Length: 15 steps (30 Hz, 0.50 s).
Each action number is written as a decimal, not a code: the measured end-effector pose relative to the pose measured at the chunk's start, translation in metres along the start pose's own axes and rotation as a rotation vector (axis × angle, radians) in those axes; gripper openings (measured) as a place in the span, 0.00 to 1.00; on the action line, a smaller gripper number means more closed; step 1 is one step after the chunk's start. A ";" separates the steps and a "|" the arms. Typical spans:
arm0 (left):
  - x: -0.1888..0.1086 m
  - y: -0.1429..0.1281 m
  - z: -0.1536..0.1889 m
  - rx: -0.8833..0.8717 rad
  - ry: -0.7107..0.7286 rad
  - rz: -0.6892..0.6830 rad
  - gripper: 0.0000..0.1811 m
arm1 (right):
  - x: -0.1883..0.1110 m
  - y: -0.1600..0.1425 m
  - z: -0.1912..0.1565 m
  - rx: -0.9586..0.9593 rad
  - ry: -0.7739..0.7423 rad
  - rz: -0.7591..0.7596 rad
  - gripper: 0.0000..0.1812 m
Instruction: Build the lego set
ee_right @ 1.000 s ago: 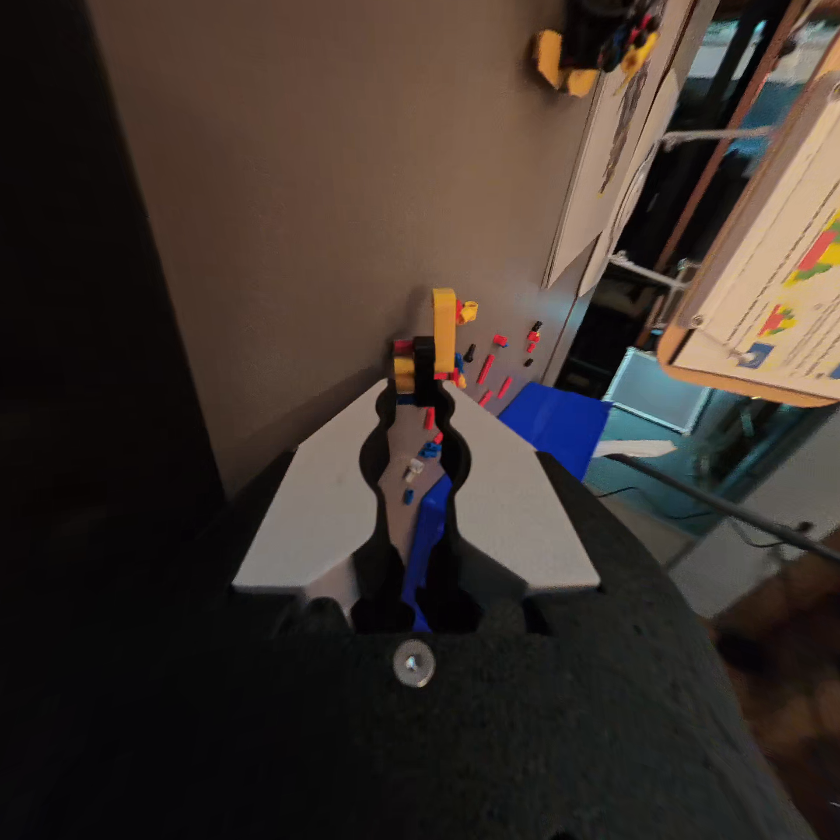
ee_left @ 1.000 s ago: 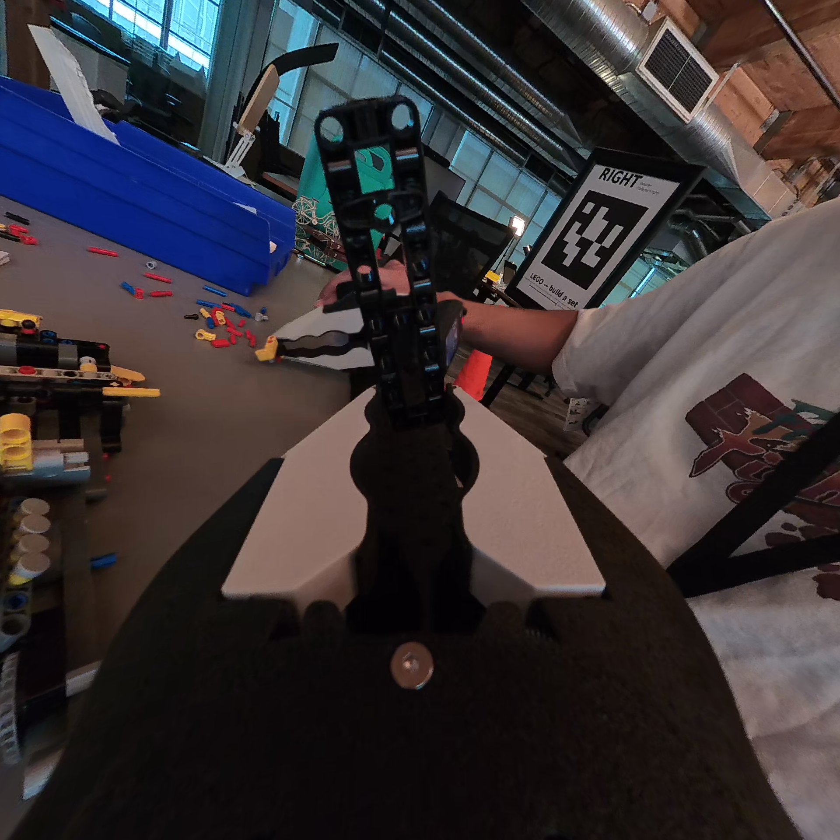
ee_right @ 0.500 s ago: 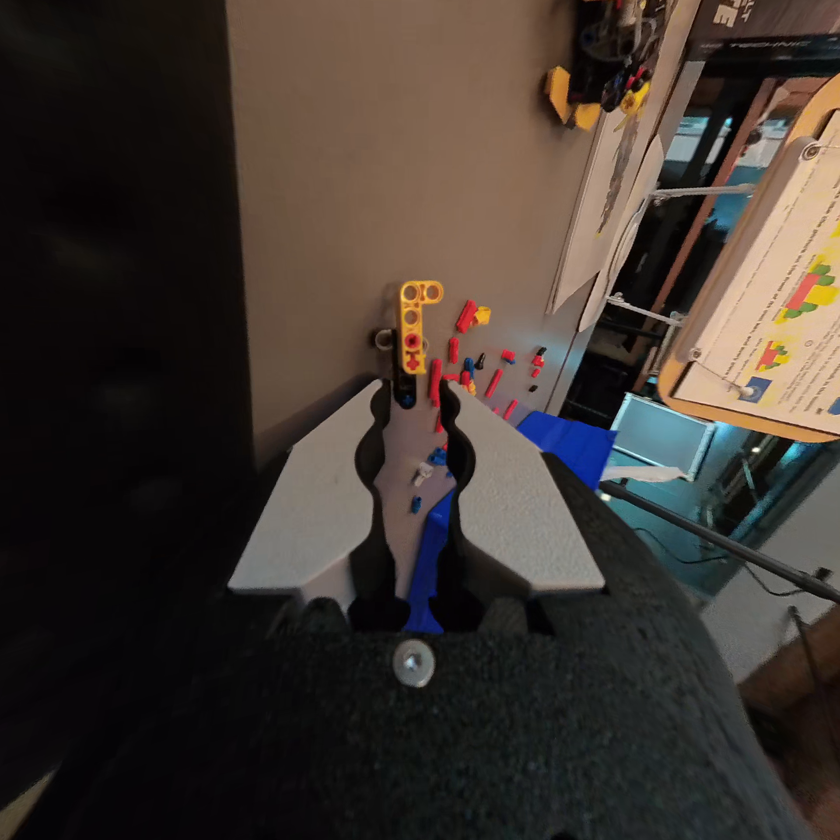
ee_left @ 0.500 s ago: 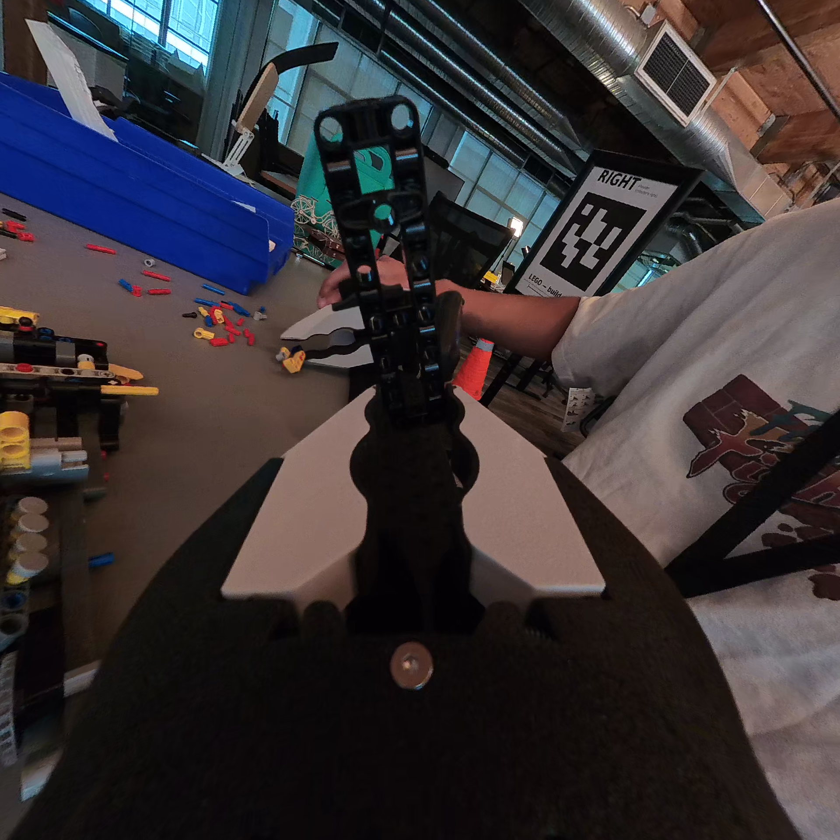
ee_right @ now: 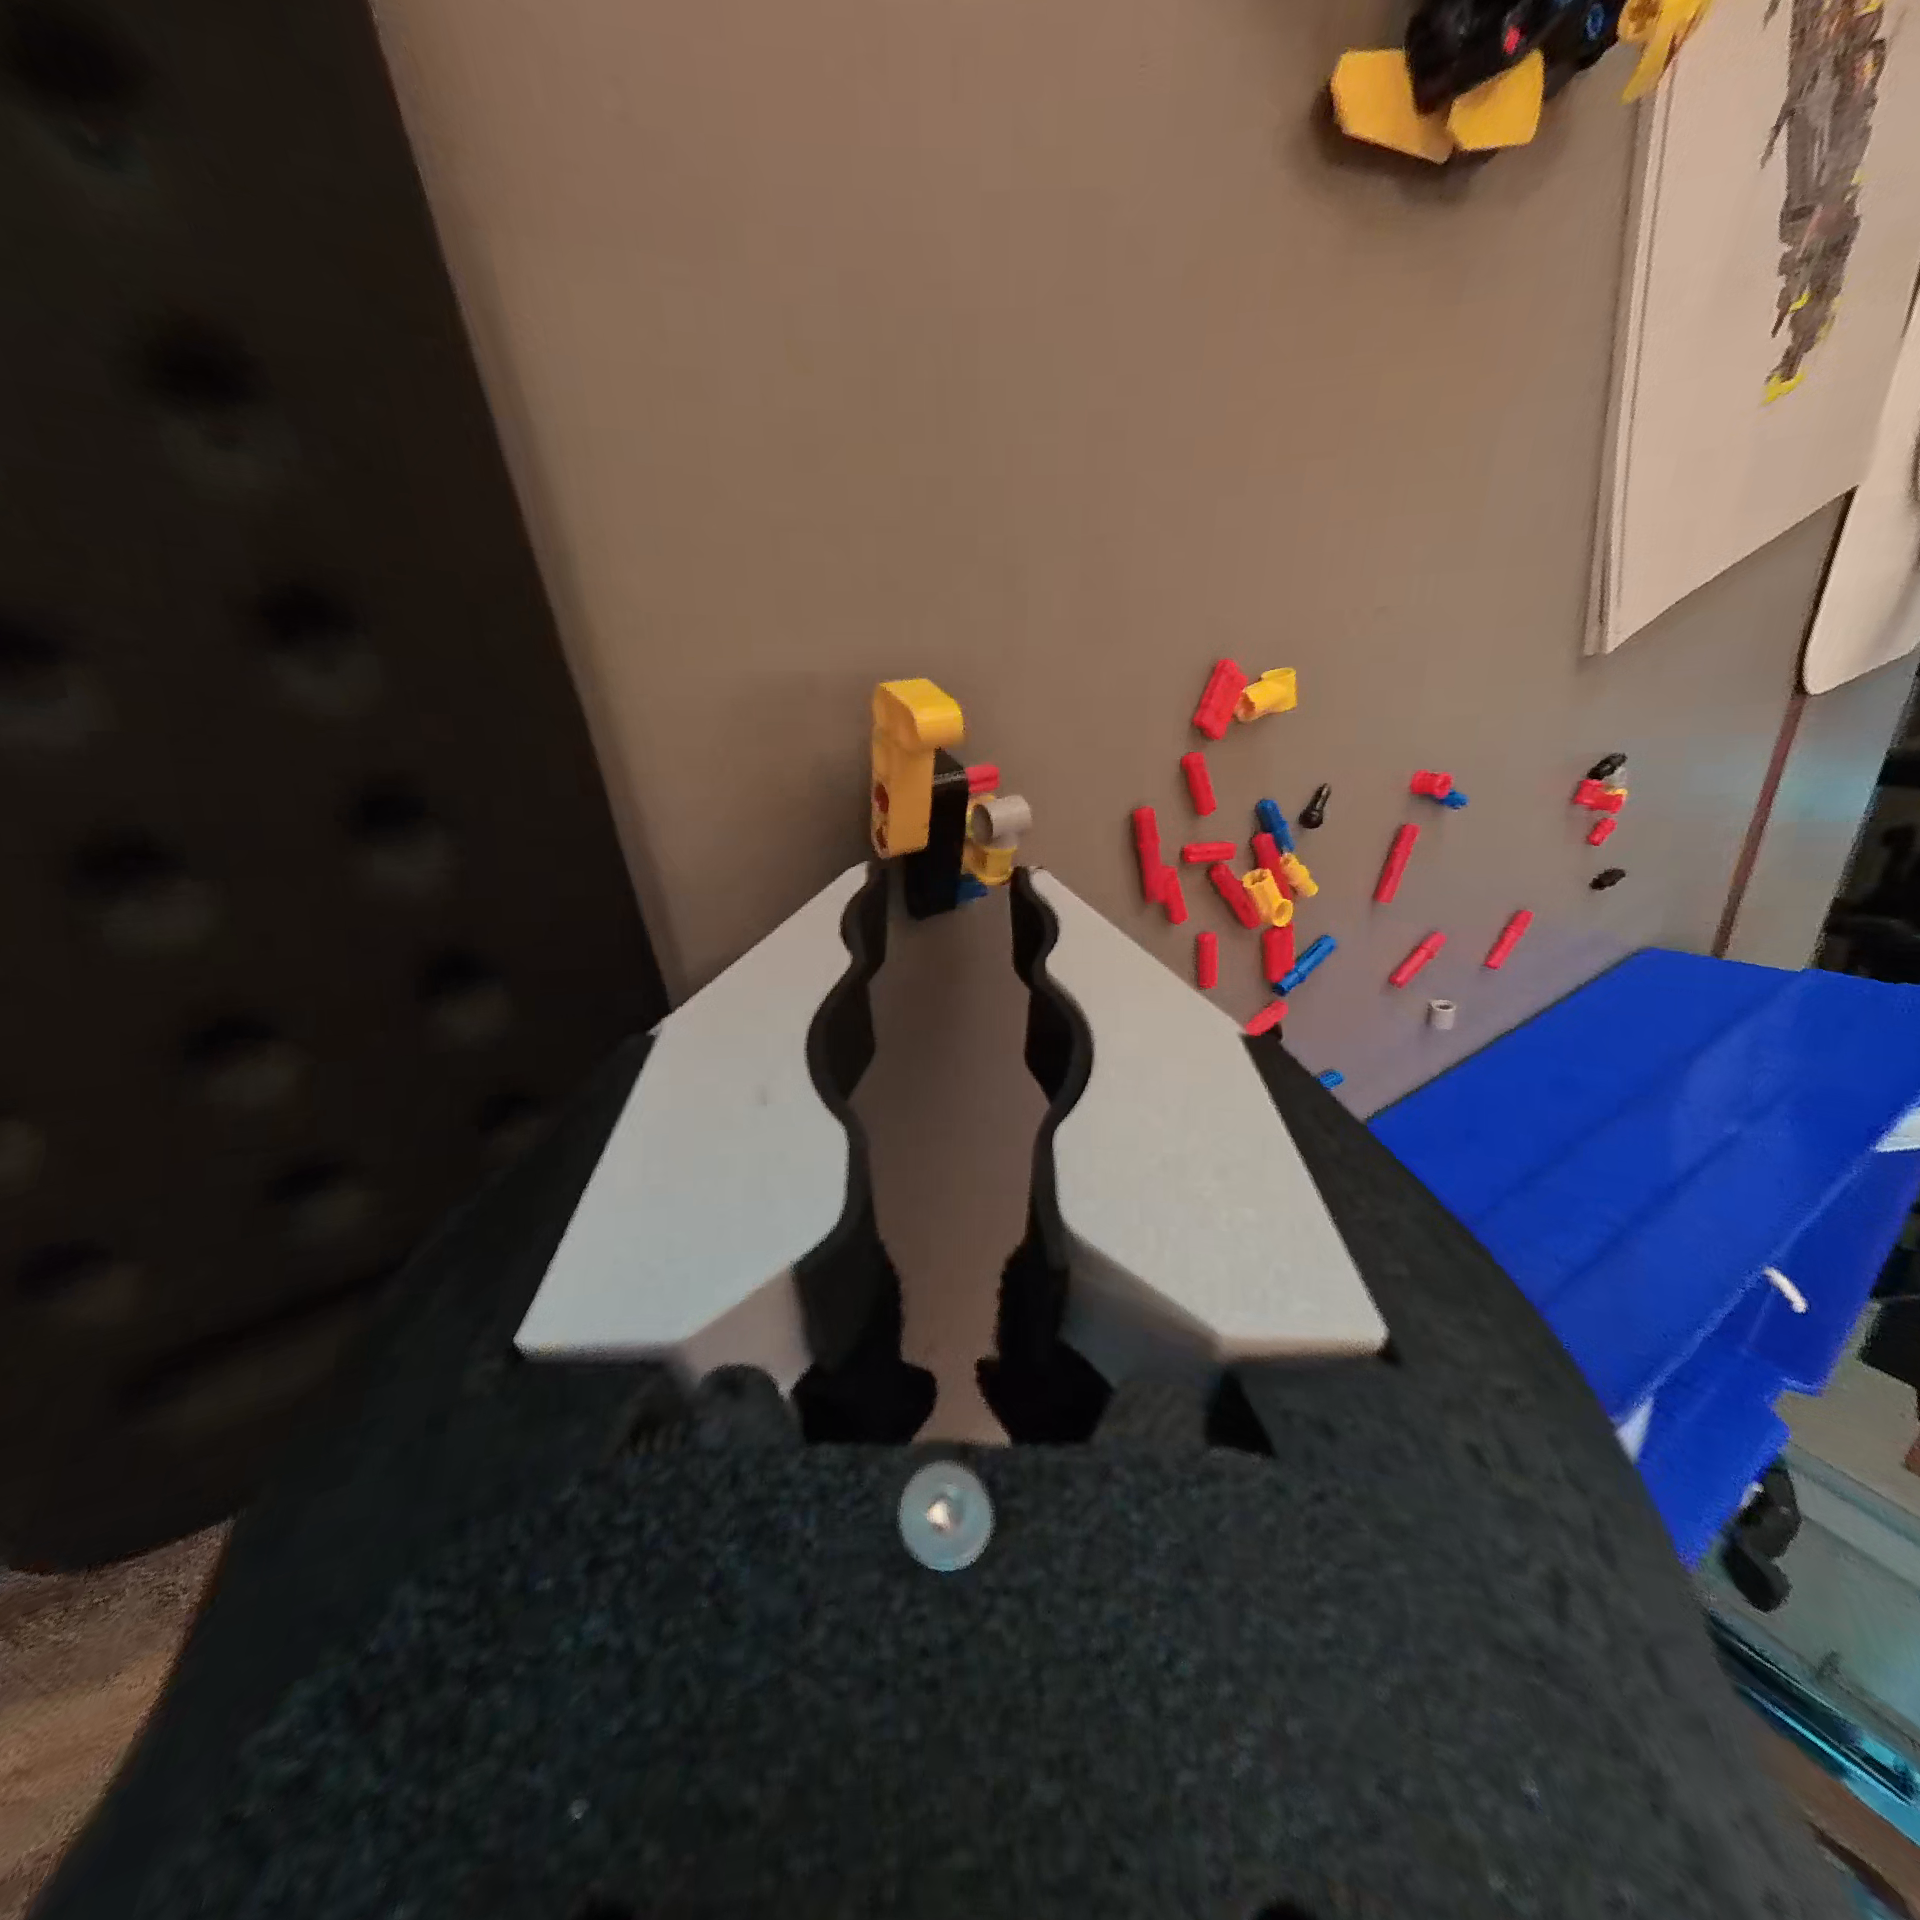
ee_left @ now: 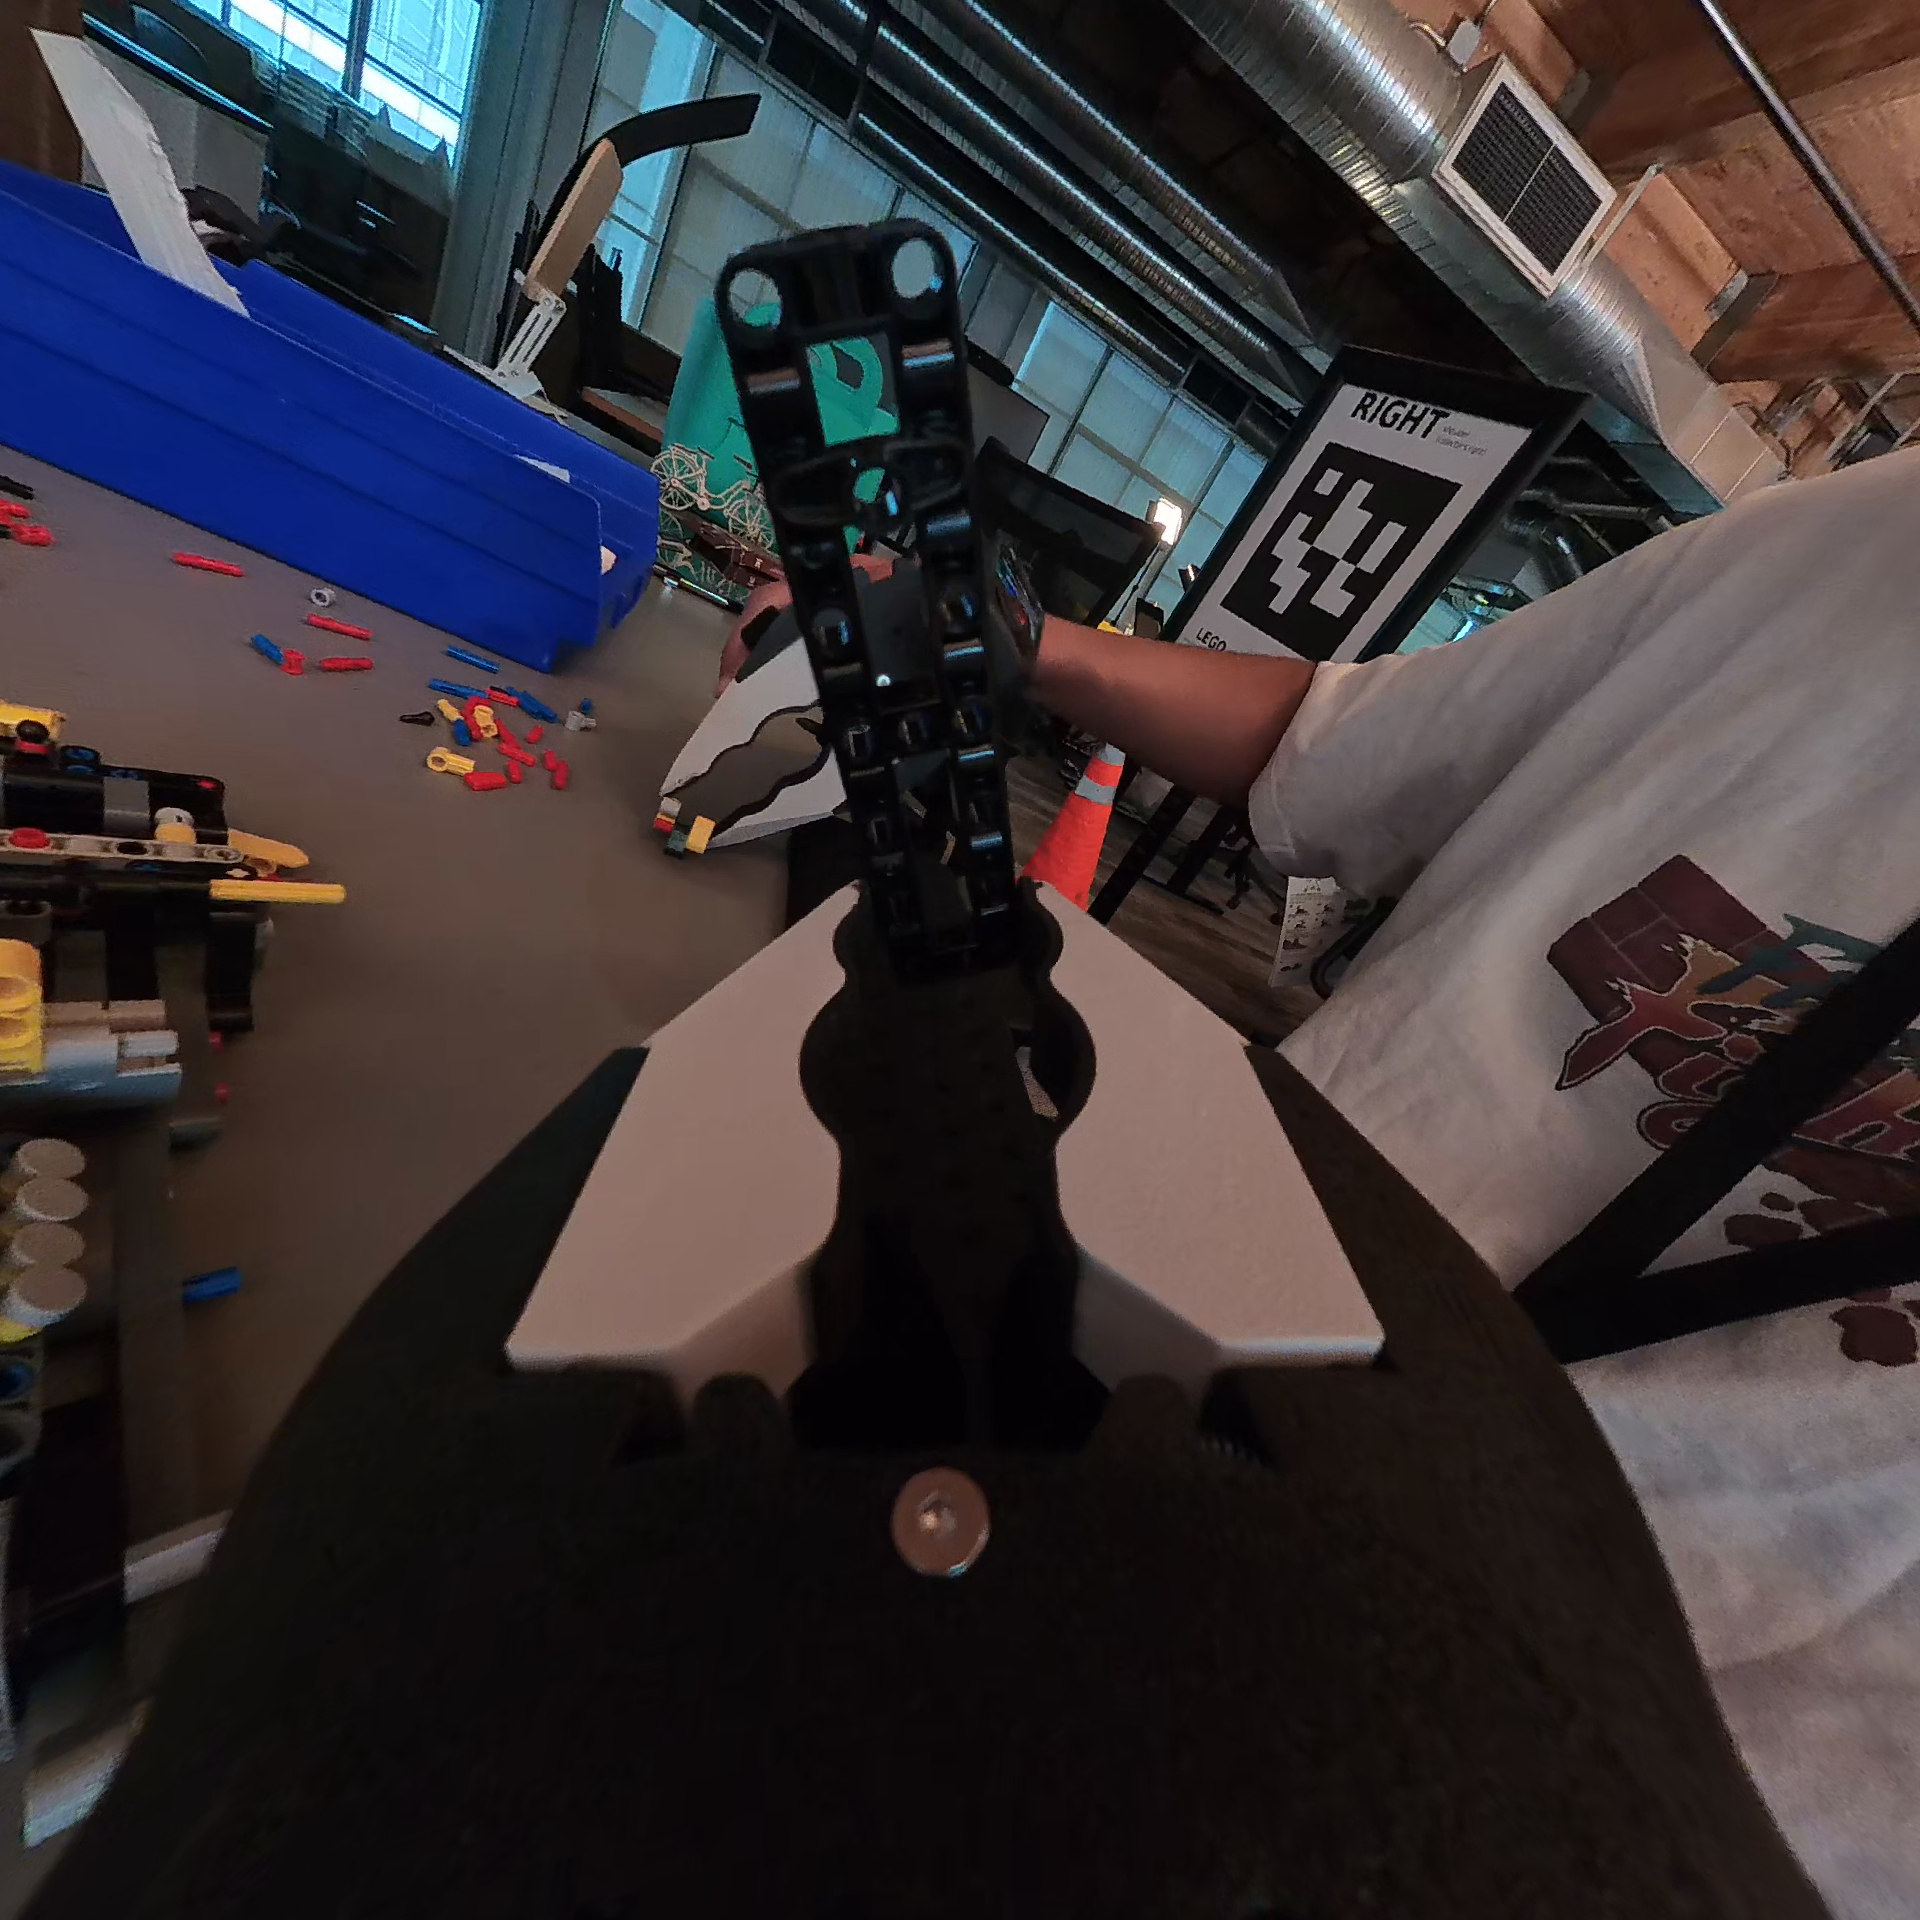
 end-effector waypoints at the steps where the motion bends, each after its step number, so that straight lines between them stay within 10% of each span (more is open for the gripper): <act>1: 0.000 0.000 0.000 -0.002 -0.002 -0.001 0.15 | 0.000 0.000 0.000 0.025 0.012 0.004 0.13; 11: 0.001 -0.004 -0.006 -0.124 0.017 -0.003 0.15 | -0.008 0.006 0.012 0.318 0.145 0.056 0.16; 15: 0.010 -0.007 -0.011 -0.299 0.047 0.066 0.15 | -0.048 0.077 0.035 0.710 0.302 0.293 0.15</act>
Point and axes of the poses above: each gripper's, where its closed fingertips meet, x out along the fingers, y out of its top, z = x × y across the jaws, the point moved 3 cm from there along -x, back along the fingers, and after that the axes turned 15 degrees about -y, right-handed, at the moved point
